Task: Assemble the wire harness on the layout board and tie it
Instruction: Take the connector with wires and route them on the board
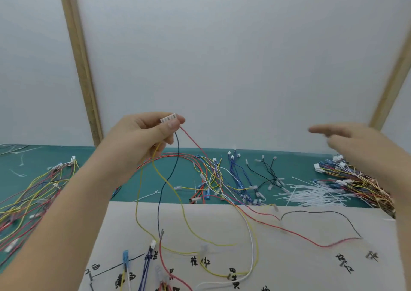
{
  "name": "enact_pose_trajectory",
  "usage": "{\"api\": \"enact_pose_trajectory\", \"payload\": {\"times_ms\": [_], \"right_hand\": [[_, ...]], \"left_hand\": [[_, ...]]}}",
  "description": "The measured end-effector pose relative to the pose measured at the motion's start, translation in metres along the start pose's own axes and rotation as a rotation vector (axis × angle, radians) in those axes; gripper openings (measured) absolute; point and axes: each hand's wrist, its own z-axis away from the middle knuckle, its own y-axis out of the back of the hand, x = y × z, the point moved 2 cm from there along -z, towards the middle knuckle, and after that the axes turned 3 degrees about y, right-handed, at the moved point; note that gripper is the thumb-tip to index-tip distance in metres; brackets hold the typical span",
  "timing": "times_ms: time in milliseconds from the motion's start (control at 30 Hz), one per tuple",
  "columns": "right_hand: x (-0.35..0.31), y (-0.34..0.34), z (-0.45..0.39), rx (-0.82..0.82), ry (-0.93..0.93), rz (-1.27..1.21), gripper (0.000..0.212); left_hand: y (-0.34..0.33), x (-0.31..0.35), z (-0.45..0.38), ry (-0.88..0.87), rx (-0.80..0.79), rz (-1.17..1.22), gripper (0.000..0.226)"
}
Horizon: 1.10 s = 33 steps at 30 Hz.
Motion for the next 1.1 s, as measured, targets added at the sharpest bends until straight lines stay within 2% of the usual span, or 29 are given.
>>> {"api": "enact_pose_trajectory", "payload": {"times_ms": [100, 200, 267, 400, 500, 600, 700, 800, 900, 1033, 1100], "right_hand": [[-0.059, -0.028, 0.017, -0.133, 0.238, -0.371, 0.033], [-0.094, -0.076, 0.034, -0.338, 0.315, -0.571, 0.028], [-0.106, -0.097, 0.041, -0.403, 0.348, -0.644, 0.027], [-0.107, -0.104, 0.042, -0.333, 0.291, -0.88, 0.025], [-0.106, -0.11, 0.043, -0.417, 0.198, -0.98, 0.014], [-0.105, -0.118, 0.049, -0.562, 0.211, -0.934, 0.003], [-0.104, -0.121, 0.05, -0.647, 0.23, -0.904, 0.006], [-0.099, -0.12, 0.046, -0.666, 0.208, -0.977, 0.012], [-0.096, -0.119, 0.043, -0.619, 0.204, -0.994, 0.005], [-0.099, -0.121, 0.049, -0.764, 0.233, -0.907, 0.03], [-0.103, -0.124, 0.055, -0.805, 0.276, -0.788, 0.026]], "left_hand": [[-0.012, 0.003, 0.002, -0.008, -0.089, 0.071, 0.026], [-0.022, 0.005, 0.006, -0.017, -0.161, 0.113, 0.025], [-0.025, 0.004, 0.007, -0.037, -0.159, 0.084, 0.025], [-0.028, 0.004, 0.008, -0.044, -0.135, 0.062, 0.028], [-0.035, 0.006, 0.01, -0.06, -0.114, 0.032, 0.028], [-0.039, 0.007, 0.012, -0.069, -0.106, 0.039, 0.026], [-0.037, 0.01, 0.011, -0.103, -0.048, -0.002, 0.023], [-0.033, 0.013, 0.01, -0.154, 0.012, -0.026, 0.012], [-0.034, 0.015, 0.01, -0.191, 0.063, 0.03, 0.011], [-0.037, 0.02, 0.014, -0.239, 0.084, 0.169, 0.01], [-0.037, 0.025, 0.017, -0.264, 0.105, 0.243, 0.009]]}}
